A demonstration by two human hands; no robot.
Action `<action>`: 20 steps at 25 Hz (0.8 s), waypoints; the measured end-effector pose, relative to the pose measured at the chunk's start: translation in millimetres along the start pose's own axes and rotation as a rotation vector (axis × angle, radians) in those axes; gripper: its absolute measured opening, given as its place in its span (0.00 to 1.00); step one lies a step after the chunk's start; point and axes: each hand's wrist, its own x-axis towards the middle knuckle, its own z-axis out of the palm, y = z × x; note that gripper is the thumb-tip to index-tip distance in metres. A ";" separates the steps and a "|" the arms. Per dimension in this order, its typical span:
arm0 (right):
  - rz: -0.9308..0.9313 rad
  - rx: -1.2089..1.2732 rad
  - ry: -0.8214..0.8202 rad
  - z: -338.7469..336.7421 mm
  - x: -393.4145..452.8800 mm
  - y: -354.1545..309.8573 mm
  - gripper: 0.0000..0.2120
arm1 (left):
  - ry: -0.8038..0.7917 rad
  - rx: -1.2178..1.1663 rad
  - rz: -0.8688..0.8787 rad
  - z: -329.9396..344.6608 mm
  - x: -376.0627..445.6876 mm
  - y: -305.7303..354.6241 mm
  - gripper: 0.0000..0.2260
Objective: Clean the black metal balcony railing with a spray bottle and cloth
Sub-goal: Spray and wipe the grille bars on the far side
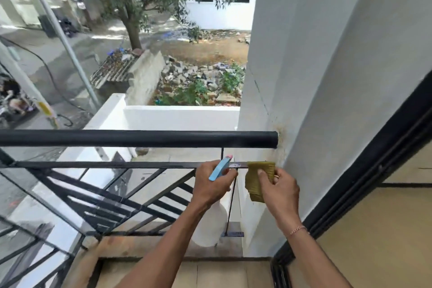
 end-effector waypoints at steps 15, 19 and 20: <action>-0.109 -0.022 0.065 -14.0 5.6 -26.3 0.08 | -0.041 -0.104 -0.074 14.2 22.2 -2.7 0.07; -0.256 0.033 0.025 -8.4 10.7 -41.2 0.09 | 0.039 -0.067 -0.081 6.4 25.5 -3.0 0.09; -0.309 0.024 0.023 -5.4 15.2 -45.6 0.11 | 0.057 -0.040 -0.076 4.5 27.1 -1.8 0.10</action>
